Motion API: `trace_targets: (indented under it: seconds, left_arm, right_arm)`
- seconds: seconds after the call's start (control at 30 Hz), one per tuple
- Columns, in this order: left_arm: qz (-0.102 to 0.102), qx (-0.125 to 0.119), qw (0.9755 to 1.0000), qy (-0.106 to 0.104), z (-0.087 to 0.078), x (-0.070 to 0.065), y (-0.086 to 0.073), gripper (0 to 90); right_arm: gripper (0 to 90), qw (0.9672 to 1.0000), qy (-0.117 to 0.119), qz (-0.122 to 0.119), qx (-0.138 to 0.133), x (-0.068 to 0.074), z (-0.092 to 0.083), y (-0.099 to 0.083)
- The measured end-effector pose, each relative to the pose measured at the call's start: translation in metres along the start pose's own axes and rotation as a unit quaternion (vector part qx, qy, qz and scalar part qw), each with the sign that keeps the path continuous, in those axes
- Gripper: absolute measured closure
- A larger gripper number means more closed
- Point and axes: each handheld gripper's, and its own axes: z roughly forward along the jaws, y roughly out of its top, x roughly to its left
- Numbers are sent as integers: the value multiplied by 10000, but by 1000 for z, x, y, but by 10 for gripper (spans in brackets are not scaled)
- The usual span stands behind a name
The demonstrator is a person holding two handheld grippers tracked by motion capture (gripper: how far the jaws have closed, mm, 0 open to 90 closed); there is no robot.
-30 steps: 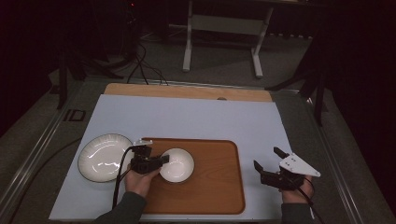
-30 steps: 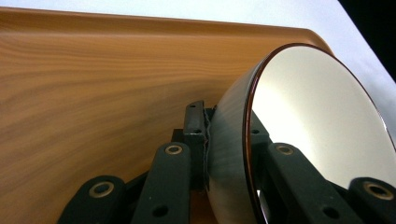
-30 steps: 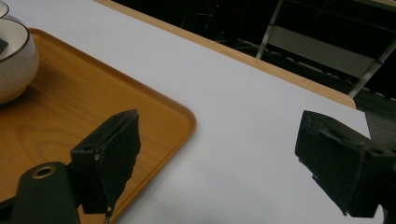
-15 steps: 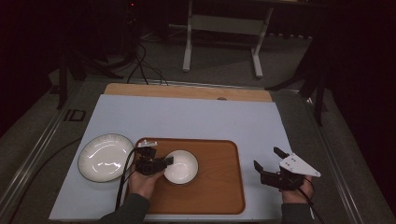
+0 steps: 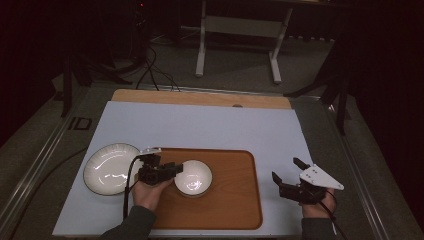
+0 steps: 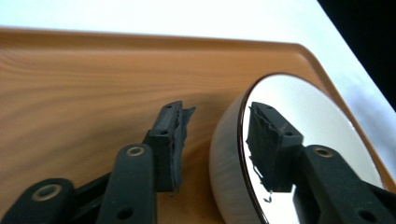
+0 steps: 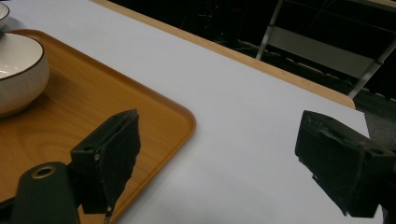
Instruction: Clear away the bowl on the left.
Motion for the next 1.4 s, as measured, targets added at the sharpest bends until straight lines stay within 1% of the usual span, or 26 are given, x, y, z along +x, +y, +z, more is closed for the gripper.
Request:
trace_targets:
  seconds: [0.1,0.13,0.23,0.37,0.4,0.43,0.5,0.53,0.57,0.67,0.73,0.87,0.93,1.03,1.17,1.2,1.3,1.4]
  left_arm:
    - [108,-5,9999,25,-8,1,4,498]
    - [143,-48,9999,56,-11,2,6,491]
    - [156,-181,9996,144,-20,4,9,474]
    - [177,-388,9987,294,-35,9,14,459]
    - [177,-388,9987,294,-35,9,14,455]
    - [206,-483,9979,382,-42,11,16,455]
    - [265,-560,9970,470,-50,13,18,446]
    - [265,-560,9970,470,-50,13,18,441]
    - [355,-656,9955,585,-58,15,20,435]
    - [486,-776,9930,742,-70,19,22,424]
    - [511,-853,9920,775,-78,25,23,414]
    - [479,-975,9902,874,-89,35,23,401]
    - [467,-1045,9889,951,-95,40,23,397]
    - [546,-1095,9859,1139,-102,45,22,392]
    - [651,-1141,9830,1283,-109,52,19,391]
    - [665,-1149,9827,1292,-110,54,18,392]
    - [683,-1152,9830,1254,-112,61,16,392]
    - [719,-1165,9824,1269,-113,66,14,391]
  right_arm:
    - [137,10000,1,-3,2,0,0,0]
    - [137,10000,1,-3,1,0,0,0]
    - [137,10000,3,-4,0,0,0,0]
    - [137,10000,6,-8,1,0,0,0]
    - [137,10000,6,-8,1,0,0,0]
    - [137,10000,4,-6,1,0,0,0]
    - [137,10000,4,-1,2,0,0,0]
    - [137,10000,7,-6,0,0,0,0]
    - [137,10000,7,-7,2,0,0,0]
    - [137,10000,9,-4,1,0,0,0]
    - [137,10000,10,-7,5,0,0,0]
    - [137,10000,13,-12,6,0,0,0]
    - [137,10000,13,-6,2,0,0,0]
    - [137,10000,18,-14,9,0,1,0]
    - [137,10000,21,-7,6,0,0,0]
    - [137,10000,19,-1,2,0,0,0]
    - [137,10000,20,4,2,0,0,0]
    - [137,10000,20,4,4,-1,0,0]
